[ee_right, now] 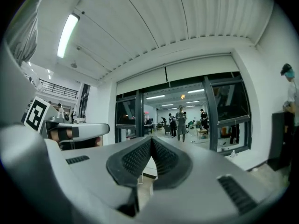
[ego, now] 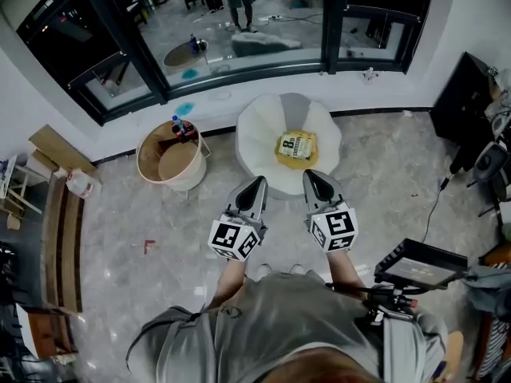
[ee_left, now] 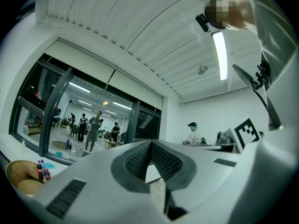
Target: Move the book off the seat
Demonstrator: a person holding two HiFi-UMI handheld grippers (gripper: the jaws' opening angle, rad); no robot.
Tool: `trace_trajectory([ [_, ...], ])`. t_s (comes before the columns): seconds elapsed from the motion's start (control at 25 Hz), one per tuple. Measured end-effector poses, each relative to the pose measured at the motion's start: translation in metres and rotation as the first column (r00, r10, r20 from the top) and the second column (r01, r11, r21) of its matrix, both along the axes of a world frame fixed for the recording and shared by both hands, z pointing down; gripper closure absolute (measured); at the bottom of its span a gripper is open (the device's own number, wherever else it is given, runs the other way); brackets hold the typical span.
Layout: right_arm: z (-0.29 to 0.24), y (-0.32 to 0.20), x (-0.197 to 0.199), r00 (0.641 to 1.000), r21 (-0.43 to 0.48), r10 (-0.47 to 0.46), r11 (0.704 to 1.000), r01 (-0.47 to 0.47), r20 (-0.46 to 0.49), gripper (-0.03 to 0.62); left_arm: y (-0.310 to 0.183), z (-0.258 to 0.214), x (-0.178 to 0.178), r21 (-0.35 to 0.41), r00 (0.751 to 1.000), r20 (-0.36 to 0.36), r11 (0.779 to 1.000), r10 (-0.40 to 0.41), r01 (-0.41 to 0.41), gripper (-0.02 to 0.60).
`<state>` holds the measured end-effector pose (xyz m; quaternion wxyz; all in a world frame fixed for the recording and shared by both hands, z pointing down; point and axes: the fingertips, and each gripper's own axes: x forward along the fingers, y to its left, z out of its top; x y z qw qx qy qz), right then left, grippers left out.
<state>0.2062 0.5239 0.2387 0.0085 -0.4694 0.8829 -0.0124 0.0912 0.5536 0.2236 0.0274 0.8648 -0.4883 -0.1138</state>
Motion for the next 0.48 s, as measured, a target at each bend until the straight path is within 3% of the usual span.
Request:
trace_trajectory([
  [0.16,0.001,-0.022,0.055,1.000,-0.053,0.008,0.999,-0.007,0.027,0.580,-0.013,-0.010,0.038,-0.046,0.996,-0.069,0.998,-0.054,0.051,0.569],
  [0.48,-0.005,-0.030,0.065,0.988,-0.025,-0.074,0.997,0.078,0.139,0.580,-0.014,-0.007,0.049,-0.063,0.993,-0.021,0.991,-0.119,0.117,0.569],
])
